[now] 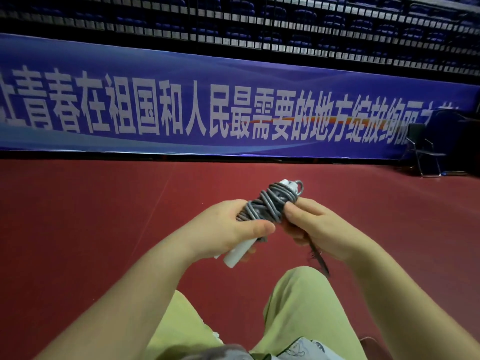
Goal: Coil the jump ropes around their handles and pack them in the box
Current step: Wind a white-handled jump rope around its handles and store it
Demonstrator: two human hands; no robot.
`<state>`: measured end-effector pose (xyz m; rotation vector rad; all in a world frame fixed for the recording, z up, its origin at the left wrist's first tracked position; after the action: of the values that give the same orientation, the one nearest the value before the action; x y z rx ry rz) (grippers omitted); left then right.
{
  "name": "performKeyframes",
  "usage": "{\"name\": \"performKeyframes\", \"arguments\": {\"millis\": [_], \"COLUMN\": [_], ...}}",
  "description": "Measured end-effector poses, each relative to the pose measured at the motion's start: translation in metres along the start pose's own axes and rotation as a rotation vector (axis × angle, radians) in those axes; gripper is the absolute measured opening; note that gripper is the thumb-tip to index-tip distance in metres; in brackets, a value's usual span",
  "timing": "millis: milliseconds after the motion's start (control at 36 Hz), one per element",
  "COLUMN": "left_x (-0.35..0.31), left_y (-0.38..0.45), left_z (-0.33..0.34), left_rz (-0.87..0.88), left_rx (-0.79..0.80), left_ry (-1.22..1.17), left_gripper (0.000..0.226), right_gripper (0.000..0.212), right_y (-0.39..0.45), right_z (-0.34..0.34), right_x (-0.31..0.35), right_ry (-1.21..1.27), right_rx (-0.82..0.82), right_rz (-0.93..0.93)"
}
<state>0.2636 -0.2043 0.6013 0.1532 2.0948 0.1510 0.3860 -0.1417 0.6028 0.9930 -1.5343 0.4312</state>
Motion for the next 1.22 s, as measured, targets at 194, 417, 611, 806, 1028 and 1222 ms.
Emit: {"name": "performKeyframes", "arguments": {"millis": [194,417,611,806,1028,1222], "left_x": [-0.003,-0.004,-0.004,0.001,0.023,0.038], "left_y": [-0.005,-0.008,0.001,0.01,0.011,0.019], "left_z": [-0.011,0.012,0.026,0.017,-0.003,-0.017], "left_rz": [-0.041,0.022,-0.014,0.045,-0.06,-0.132], "left_rx": [-0.236,0.35,0.478,0.261,0.202,0.114], "left_ry": [0.474,-0.437,-0.685,-0.698,-0.823,-0.792], "left_gripper": [0.034,0.069,0.073,0.066,0.075,0.071], "right_gripper": [0.033,0.025,0.055,0.049,0.011,0.025], "right_y": [0.009,0.004,0.007,0.0,-0.005,-0.014], "right_z": [0.004,0.013,0.025,0.026,0.012,-0.002], "right_x": [0.005,0.038,0.052,0.06,0.064,0.075], "right_ry": [-0.069,-0.228,-0.63,-0.725,-0.963,-0.817], "right_rx": [-0.108,0.003,0.114,0.189,0.007,-0.149], "right_rz": [0.026,-0.165,-0.083,0.087,0.047,-0.137]}}
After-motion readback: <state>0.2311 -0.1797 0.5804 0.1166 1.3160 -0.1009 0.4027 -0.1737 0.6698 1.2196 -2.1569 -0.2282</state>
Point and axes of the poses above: each hand's wrist, its own y-axis towards the middle knuckle, its own z-axis out of the palm, x = y × z, the point moved 7 cm from there along y, towards the middle knuckle, and after that the axes turned 5 degrees about y, right-handed, at the moved point
